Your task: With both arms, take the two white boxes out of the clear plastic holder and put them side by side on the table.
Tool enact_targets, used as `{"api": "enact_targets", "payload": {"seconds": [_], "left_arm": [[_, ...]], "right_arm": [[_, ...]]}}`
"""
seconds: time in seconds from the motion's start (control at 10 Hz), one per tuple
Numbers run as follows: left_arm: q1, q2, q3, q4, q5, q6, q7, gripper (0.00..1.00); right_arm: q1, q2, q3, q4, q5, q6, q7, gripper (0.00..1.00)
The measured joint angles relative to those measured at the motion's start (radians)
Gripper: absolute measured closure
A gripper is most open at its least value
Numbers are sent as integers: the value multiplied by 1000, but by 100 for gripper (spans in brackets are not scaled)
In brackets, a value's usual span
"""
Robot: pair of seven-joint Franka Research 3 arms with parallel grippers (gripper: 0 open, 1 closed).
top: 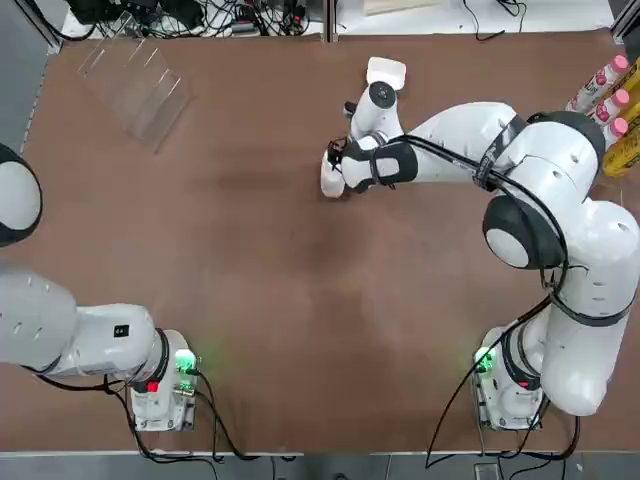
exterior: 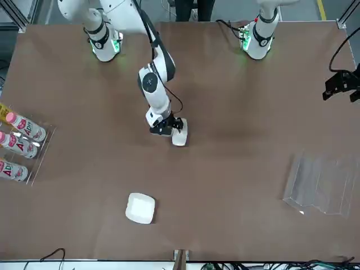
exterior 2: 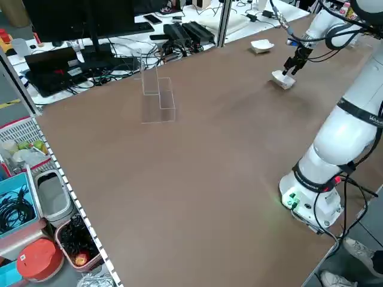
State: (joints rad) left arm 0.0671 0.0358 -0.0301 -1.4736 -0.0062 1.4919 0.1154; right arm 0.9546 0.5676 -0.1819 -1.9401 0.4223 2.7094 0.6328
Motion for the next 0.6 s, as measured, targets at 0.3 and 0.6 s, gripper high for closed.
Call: {"api": "enact_targets", "payload": {"seconds": [0.3, 0.6], "left_arm": [[0, 6, 4, -1, 0, 0, 0, 0], [1, 6, 5, -1, 0, 0, -1, 0]], "right_arm": [[0, 18, 6, -18, 0, 47, -5, 12], [3, 31, 9, -19, 0, 69, -8, 19]]}}
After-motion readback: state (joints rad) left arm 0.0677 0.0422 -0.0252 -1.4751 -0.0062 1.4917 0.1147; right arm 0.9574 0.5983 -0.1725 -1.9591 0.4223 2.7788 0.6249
